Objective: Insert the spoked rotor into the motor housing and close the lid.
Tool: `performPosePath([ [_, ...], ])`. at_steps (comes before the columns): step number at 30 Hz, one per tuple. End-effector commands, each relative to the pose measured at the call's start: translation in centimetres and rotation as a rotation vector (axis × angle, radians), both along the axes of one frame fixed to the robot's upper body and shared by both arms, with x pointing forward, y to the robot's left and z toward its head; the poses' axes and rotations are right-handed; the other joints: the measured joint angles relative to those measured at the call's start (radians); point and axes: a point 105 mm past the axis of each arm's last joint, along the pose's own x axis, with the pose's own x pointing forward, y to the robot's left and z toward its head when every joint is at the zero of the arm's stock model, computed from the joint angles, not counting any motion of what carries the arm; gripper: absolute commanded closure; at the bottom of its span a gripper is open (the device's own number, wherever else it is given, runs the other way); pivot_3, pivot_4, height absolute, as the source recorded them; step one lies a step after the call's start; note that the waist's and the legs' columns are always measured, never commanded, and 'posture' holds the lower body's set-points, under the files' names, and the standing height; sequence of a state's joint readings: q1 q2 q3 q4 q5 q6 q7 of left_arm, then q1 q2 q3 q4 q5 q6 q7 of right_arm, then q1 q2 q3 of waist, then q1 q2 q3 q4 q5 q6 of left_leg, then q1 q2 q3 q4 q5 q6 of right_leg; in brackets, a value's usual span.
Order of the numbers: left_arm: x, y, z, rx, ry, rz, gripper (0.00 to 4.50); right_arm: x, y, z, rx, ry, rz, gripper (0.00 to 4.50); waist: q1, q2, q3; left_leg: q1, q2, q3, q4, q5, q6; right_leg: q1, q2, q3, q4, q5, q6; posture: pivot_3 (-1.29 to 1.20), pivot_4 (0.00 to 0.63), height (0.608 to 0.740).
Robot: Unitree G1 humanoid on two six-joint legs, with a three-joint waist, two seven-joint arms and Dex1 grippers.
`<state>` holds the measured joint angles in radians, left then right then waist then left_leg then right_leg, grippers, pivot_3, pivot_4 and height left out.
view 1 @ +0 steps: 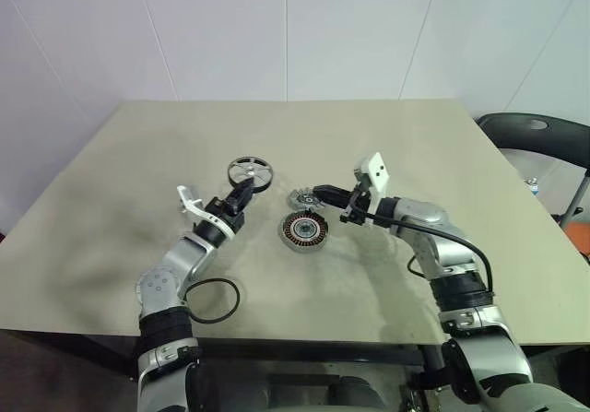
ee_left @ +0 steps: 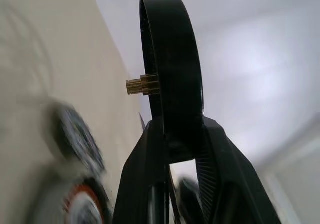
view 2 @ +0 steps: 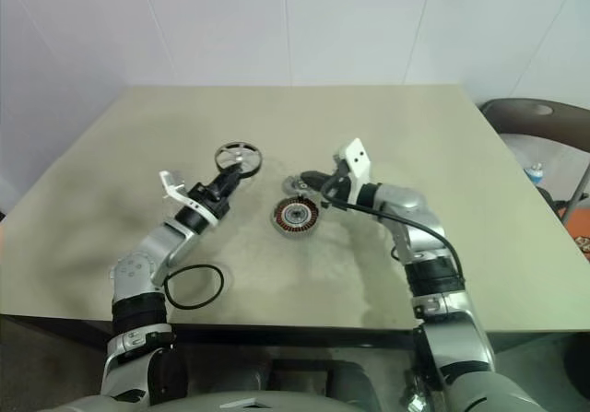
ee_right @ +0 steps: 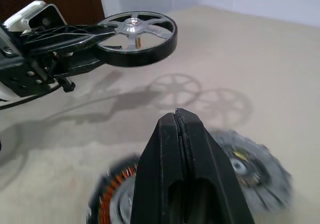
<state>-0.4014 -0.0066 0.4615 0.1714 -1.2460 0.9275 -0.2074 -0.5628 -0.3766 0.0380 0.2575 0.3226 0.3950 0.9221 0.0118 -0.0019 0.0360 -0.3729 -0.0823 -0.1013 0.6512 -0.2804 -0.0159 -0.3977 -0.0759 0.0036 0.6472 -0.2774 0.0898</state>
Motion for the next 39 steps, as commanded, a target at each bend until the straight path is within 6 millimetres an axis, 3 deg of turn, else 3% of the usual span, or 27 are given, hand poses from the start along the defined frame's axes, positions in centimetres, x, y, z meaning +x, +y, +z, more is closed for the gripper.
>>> performPosePath([
  [1, -0.3, -2.1, 0.1, 0.005, -0.020, -0.129, 4.09, -0.4, -2.1, 1.1, -0.005, -0.026, 0.000, 4.50, 0.000, 0.000, 0.000, 0.000, 0.000, 0.000, 0.000, 0.000, 0.000, 0.000, 0.000, 0.000, 0.000, 0.000, 0.000, 0.00, 0.000, 0.740],
  [6, -0.8, -4.1, -1.5, 0.025, 0.026, -0.263, 4.09, -1.3, -3.8, 0.5, -0.051, 0.002, -0.001, 4.50, -0.004, 0.000, 0.000, 0.000, 0.000, 0.000, 0.000, 0.000, 0.000, 0.000, 0.000, 0.000, 0.000, 0.000, 0.000, 0.00, 0.000, 0.740],
  [14, -1.6, -5.7, -3.7, 0.051, 0.097, -0.372, 4.09, -2.0, -4.1, 0.3, -0.041, 0.005, -0.034, 4.50, 0.001, -0.001, 0.000, 0.000, 0.001, 0.000, 0.000, 0.000, 0.000, 0.000, 0.000, 0.000, 0.000, 0.000, 0.000, 0.00, 0.000, 0.740],
  [39, -2.7, -4.8, -5.4, 0.017, 0.192, -0.310, 4.09, -1.5, -3.6, 0.3, -0.040, 0.004, -0.043, 4.50, -0.004, -0.001, -0.001, 0.001, 0.000, 0.000, 0.000, 0.000, 0.000, 0.001, 0.000, 0.000, 0.001, 0.000, 0.000, 0.00, 0.000, 0.740],
])
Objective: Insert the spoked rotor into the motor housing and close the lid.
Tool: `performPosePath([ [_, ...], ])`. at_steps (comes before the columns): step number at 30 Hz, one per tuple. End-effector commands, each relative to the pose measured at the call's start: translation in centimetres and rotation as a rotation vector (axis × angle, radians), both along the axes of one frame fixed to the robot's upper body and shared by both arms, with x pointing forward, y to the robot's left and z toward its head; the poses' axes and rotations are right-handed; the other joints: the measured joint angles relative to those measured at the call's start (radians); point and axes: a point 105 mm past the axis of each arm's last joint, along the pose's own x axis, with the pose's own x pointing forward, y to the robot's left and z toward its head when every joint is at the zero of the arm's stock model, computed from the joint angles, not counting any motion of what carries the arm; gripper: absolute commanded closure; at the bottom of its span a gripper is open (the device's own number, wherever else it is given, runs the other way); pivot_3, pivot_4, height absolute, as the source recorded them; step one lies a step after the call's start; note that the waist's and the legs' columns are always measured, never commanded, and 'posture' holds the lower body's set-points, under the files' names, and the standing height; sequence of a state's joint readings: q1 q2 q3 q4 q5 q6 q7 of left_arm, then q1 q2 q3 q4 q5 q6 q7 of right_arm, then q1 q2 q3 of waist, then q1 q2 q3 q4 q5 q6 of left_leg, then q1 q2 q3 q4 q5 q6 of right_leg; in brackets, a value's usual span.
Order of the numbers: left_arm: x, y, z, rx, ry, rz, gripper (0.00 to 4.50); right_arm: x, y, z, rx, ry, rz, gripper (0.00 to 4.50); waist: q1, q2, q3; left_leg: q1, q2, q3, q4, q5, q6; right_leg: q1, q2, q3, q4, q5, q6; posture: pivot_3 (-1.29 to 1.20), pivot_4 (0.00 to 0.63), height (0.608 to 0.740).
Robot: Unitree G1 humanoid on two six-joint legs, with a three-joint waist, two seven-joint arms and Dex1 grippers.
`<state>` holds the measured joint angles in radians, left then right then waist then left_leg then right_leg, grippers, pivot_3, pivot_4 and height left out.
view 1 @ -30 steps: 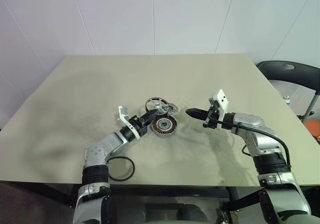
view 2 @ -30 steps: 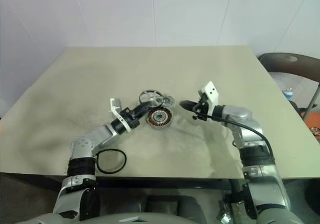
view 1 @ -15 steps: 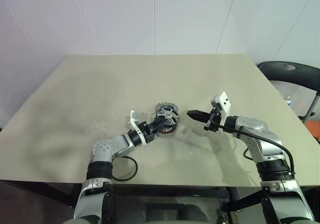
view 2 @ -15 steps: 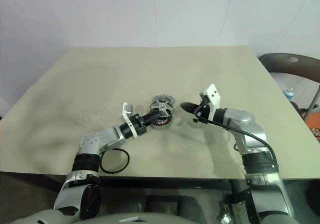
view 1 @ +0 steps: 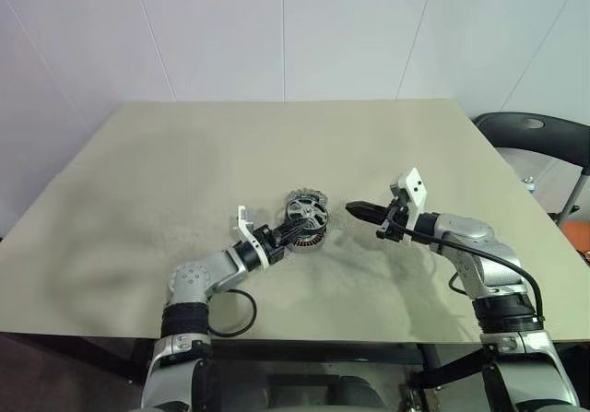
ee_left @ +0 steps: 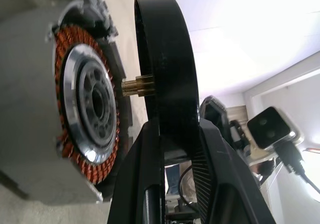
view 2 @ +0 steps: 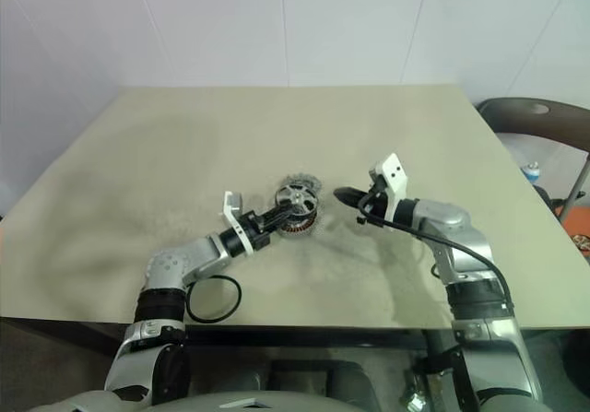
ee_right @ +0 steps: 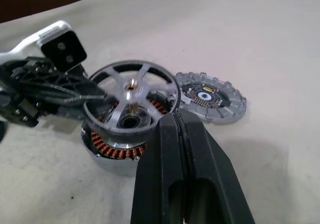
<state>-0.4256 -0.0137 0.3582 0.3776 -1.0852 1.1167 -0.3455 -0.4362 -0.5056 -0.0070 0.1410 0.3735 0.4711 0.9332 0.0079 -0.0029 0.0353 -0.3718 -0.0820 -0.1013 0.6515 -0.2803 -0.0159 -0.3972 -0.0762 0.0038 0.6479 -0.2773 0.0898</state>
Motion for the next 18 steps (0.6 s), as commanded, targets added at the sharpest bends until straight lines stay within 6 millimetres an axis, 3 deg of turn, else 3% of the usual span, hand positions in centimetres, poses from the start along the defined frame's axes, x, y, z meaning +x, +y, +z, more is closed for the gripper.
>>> performPosePath([
  [1, -0.44, 0.68, -0.50, -0.022, 0.032, 0.023, 4.09, 0.40, 0.69, 1.32, 0.011, -0.056, 0.023, 4.50, -0.001, 0.000, 0.000, 0.000, 0.000, 0.000, 0.000, 0.000, 0.000, 0.000, 0.000, 0.000, 0.000, 0.000, 0.000, 0.00, 0.000, 0.740],
  [18, -0.47, 1.24, -0.95, -0.025, 0.062, 0.078, 4.09, 0.50, 0.57, 0.97, 0.006, -0.052, 0.023, 4.50, -0.005, 0.000, -0.001, 0.000, 0.000, 0.000, 0.000, 0.000, 0.000, 0.000, 0.000, 0.000, 0.000, 0.000, 0.000, 0.00, 0.000, 0.740],
])
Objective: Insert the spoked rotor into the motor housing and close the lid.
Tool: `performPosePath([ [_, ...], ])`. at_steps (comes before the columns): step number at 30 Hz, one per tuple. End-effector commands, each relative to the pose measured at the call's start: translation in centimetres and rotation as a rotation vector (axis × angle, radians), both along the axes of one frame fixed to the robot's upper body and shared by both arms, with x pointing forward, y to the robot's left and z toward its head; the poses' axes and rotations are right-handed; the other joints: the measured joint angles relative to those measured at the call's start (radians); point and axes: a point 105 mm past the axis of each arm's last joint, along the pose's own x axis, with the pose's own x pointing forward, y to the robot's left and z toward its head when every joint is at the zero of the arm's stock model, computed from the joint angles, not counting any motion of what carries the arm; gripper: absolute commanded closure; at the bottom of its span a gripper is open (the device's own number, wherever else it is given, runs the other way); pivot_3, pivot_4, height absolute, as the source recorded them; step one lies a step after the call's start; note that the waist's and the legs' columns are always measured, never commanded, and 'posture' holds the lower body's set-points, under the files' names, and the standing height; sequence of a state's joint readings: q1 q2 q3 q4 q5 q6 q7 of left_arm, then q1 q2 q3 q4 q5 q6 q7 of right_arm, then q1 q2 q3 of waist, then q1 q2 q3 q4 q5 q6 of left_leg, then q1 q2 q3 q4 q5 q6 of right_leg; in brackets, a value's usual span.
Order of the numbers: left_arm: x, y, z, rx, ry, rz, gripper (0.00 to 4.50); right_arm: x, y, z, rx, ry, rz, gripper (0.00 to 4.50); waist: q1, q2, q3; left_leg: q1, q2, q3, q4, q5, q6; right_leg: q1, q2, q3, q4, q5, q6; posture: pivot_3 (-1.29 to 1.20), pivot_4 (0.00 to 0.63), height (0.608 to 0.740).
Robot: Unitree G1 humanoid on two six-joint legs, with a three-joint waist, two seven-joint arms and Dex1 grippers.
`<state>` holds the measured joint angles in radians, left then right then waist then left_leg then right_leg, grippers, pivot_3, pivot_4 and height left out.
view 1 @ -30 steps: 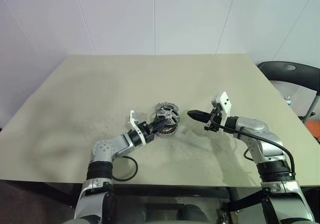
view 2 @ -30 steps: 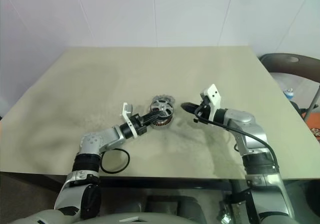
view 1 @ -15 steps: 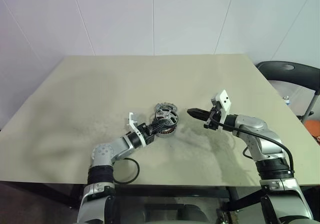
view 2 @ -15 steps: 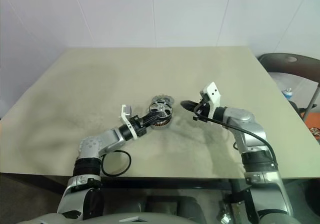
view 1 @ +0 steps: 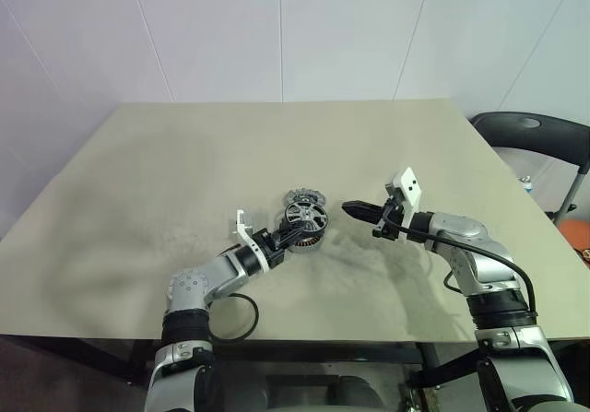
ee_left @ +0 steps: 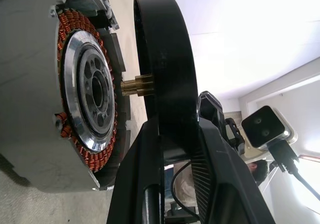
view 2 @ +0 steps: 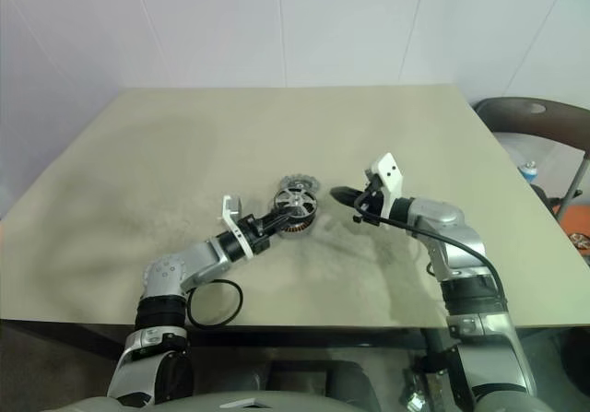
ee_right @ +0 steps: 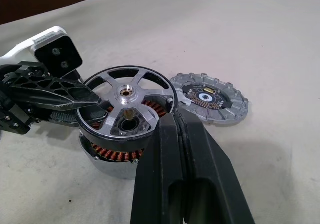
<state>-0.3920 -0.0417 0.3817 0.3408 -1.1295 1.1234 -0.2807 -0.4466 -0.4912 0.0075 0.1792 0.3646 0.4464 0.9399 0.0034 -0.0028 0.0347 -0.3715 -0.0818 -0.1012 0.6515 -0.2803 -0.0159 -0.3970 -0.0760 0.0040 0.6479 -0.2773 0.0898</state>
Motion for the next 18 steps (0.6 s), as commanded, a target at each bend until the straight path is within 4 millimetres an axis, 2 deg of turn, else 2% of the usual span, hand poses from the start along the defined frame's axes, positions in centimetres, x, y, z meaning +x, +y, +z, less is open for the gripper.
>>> performPosePath([
  [1, -0.07, 1.18, -0.75, -0.006, 0.032, 0.052, 4.09, 0.31, 0.20, 1.49, 0.003, -0.060, 0.013, 4.50, 0.000, 0.000, 0.000, 0.000, 0.000, 0.000, 0.000, 0.000, 0.000, 0.000, 0.000, 0.000, 0.000, 0.000, 0.000, 0.00, 0.000, 0.740],
  [13, -0.29, 1.31, -1.15, 0.015, 0.047, 0.057, 4.09, 0.42, 0.11, 1.46, -0.001, -0.063, 0.006, 4.50, -0.005, 0.000, -0.001, 0.000, 0.000, 0.000, 0.000, 0.000, 0.000, 0.000, 0.000, 0.000, 0.000, 0.000, 0.000, 0.00, 0.000, 0.740],
  [18, -0.17, 1.41, -1.36, 0.042, 0.055, 0.070, 2.42, 0.56, 0.10, 1.40, -0.004, -0.064, 0.002, 4.50, -0.016, 0.000, -0.001, 0.000, 0.000, 0.000, 0.000, 0.000, 0.000, 0.001, 0.000, 0.000, 0.000, 0.000, 0.000, 0.00, 0.000, 0.740],
])
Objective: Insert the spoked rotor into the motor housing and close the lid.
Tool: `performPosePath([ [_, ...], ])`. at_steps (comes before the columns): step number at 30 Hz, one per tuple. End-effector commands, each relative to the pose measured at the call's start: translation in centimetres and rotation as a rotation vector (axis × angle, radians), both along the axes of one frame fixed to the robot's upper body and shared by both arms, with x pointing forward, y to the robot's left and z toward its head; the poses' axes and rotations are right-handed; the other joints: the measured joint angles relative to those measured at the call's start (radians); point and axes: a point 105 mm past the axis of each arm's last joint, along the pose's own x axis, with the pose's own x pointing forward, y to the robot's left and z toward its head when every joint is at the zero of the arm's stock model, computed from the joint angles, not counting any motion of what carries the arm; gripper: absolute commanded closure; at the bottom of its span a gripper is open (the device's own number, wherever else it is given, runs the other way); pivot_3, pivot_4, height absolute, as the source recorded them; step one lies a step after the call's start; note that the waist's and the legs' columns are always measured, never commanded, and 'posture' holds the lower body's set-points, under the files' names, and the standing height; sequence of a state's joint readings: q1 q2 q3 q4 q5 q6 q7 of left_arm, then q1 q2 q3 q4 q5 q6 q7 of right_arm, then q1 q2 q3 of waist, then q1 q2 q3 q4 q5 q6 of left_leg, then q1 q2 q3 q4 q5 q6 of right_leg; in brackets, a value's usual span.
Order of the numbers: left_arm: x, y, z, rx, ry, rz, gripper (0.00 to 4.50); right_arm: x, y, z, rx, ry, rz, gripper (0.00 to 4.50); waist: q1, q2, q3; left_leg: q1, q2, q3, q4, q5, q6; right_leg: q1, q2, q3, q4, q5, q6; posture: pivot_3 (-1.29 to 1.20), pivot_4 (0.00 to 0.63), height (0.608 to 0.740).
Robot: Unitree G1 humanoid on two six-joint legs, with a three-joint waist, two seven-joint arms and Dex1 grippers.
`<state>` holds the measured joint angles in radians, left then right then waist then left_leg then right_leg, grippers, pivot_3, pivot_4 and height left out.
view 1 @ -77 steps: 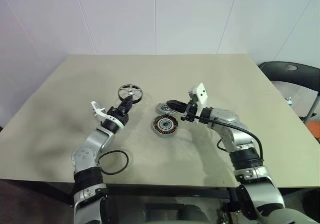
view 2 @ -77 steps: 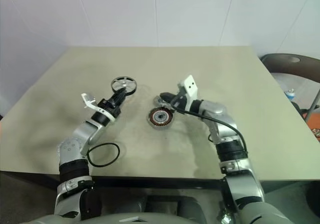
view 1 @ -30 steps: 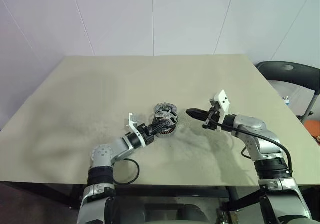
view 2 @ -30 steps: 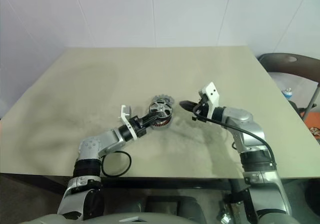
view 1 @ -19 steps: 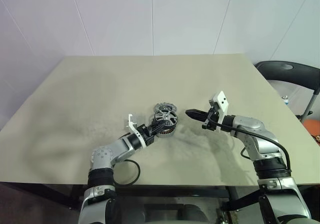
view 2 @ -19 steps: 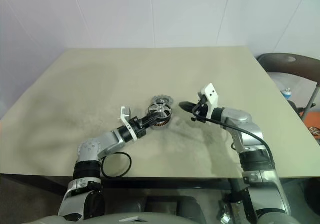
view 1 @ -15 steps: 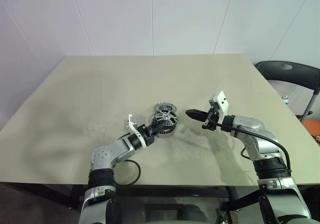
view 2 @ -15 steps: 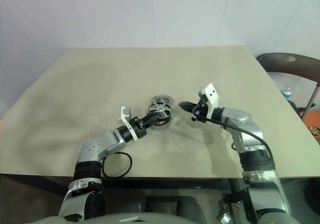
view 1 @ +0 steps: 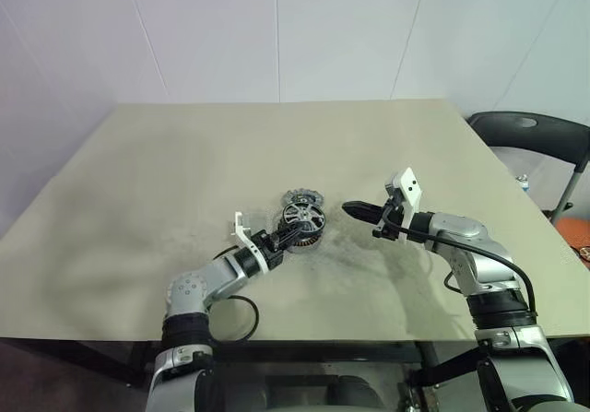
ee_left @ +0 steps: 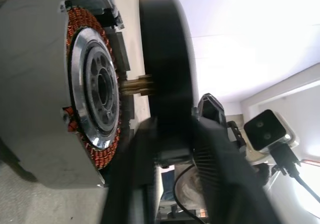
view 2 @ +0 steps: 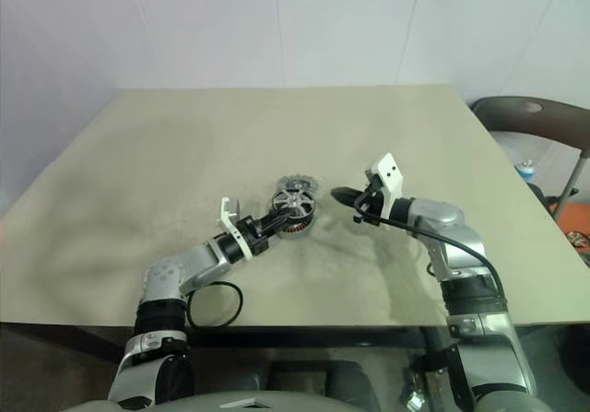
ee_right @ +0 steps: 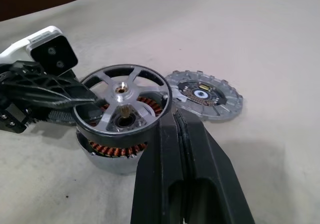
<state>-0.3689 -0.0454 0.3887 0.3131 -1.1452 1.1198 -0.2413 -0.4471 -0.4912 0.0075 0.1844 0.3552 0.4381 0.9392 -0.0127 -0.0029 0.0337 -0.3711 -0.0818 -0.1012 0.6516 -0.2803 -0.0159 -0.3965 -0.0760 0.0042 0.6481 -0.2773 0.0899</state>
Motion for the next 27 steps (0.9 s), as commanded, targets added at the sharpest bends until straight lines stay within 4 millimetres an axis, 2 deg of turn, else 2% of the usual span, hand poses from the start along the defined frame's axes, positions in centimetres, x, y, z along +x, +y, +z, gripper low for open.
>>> performPosePath([
  [1, 0.2, 1.2, -1.1, 0.037, 0.042, 0.061, 2.08, 0.5, 0.2, 1.4, 0.002, -0.059, 0.005, 4.50, 0.002, 0.000, 0.000, 0.001, 0.000, 0.000, 0.000, 0.000, 0.000, 0.001, 0.000, 0.000, 0.000, 0.000, 0.000, 0.00, 0.000, 0.740],
  [3, 0.4, 1.7, -1.1, 0.038, 0.045, 0.085, 1.49, 0.5, 0.2, 1.4, 0.000, -0.058, 0.005, 4.50, 0.004, 0.000, 0.000, 0.004, 0.000, 0.000, 0.000, 0.000, 0.000, 0.004, 0.000, 0.000, 0.000, 0.000, 0.000, 0.00, 0.000, 0.740],
  [8, 0.4, 2.5, -0.1, 0.030, 0.022, 0.113, 1.49, 0.6, 0.2, 1.3, -0.005, -0.057, 0.006, 4.50, -0.001, 0.000, 0.000, 0.016, 0.001, 0.000, 0.000, -0.003, 0.005, 0.016, 0.001, 0.000, -0.001, 0.000, 0.000, 0.00, 0.000, 0.740],
  [15, 0.6, 4.1, 2.1, 0.084, -0.059, 0.168, 1.49, 0.6, 0.5, 1.0, -0.009, -0.050, 0.011, 4.50, 0.000, -0.001, 0.000, 0.014, 0.004, 0.000, -0.002, -0.003, 0.004, 0.011, 0.005, 0.002, -0.001, 0.000, 0.000, 0.00, 0.000, 0.740],
  [22, 1.4, 4.9, 4.1, 0.084, -0.156, 0.228, 1.49, 0.6, 1.0, 0.7, -0.008, -0.045, 0.020, 4.50, 0.012, -0.001, 0.001, 0.012, 0.003, 0.001, -0.002, -0.003, 0.004, 0.009, 0.004, 0.004, -0.001, 0.000, -0.001, 0.00, 0.000, 0.740],
  [27, 1.8, 5.4, 5.8, 0.139, -0.288, 0.264, 1.49, 0.7, 1.1, 0.7, -0.005, -0.045, 0.022, 4.50, 0.025, -0.002, 0.001, 0.011, 0.003, 0.001, -0.003, -0.003, 0.004, 0.008, 0.005, 0.004, -0.001, 0.000, -0.001, 0.00, 0.000, 0.740],
])
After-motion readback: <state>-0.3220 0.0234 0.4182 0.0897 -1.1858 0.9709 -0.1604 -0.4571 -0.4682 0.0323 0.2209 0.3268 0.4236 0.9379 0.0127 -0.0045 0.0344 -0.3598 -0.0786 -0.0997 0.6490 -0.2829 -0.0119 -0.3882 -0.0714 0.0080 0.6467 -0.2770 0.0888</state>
